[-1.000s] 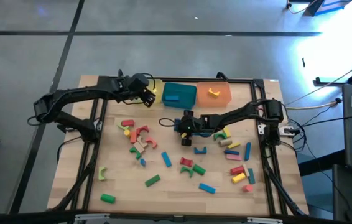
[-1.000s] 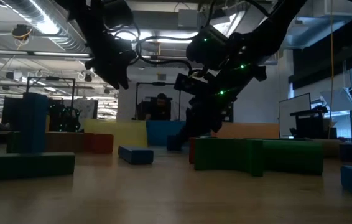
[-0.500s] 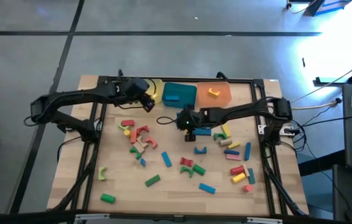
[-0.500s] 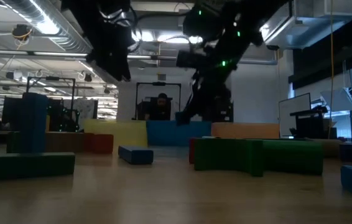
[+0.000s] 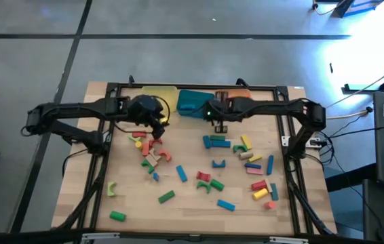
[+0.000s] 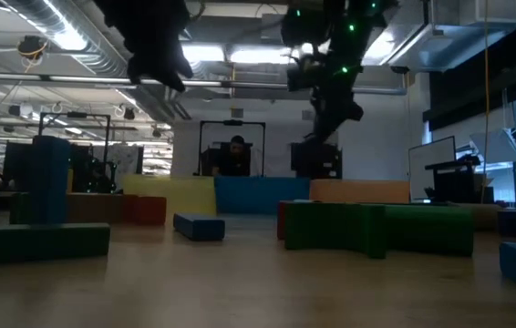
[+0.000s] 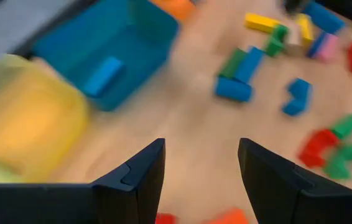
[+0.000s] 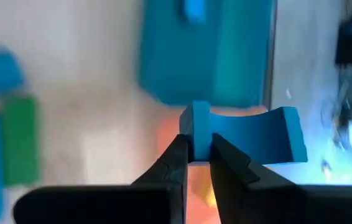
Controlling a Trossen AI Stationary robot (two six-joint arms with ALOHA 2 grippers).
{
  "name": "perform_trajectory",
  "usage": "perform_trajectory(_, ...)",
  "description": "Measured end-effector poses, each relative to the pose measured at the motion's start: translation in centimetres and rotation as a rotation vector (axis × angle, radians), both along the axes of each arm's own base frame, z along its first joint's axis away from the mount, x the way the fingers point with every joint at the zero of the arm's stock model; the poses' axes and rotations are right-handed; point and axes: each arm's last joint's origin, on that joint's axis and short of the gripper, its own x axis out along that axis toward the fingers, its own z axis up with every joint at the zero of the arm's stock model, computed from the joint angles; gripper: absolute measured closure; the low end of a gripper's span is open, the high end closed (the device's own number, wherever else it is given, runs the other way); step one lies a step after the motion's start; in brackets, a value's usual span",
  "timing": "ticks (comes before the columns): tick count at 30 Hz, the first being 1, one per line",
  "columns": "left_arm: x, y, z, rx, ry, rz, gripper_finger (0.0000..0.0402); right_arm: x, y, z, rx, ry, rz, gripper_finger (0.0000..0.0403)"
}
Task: Sort blocks by size
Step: Put the blue arch block into the orange bin
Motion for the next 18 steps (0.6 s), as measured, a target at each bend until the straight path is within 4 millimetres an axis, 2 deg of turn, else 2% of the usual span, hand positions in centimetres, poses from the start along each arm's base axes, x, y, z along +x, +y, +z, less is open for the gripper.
perform_trajectory(3, 0.2, -1.5, 0.0, -0.026, -0.005, -0.071, 0.0219, -1.0, -1.8, -0.2, 0.017, 0.054, -0.056, 0.0355)
perform_trajectory(11, 0.4, -5.8, 0.0, -0.081, -0.021, -0.2, 0.0219, -2.8, -6.0, -0.5, 0.043, 0.05, -0.181, 0.0347)
perform_trajectory(18, 0.3, -9.9, 0.1, -0.143, -0.058, -0.314, 0.0219, -3.8, -8.1, -0.5, 0.048, 0.04, -0.247, 0.0316)
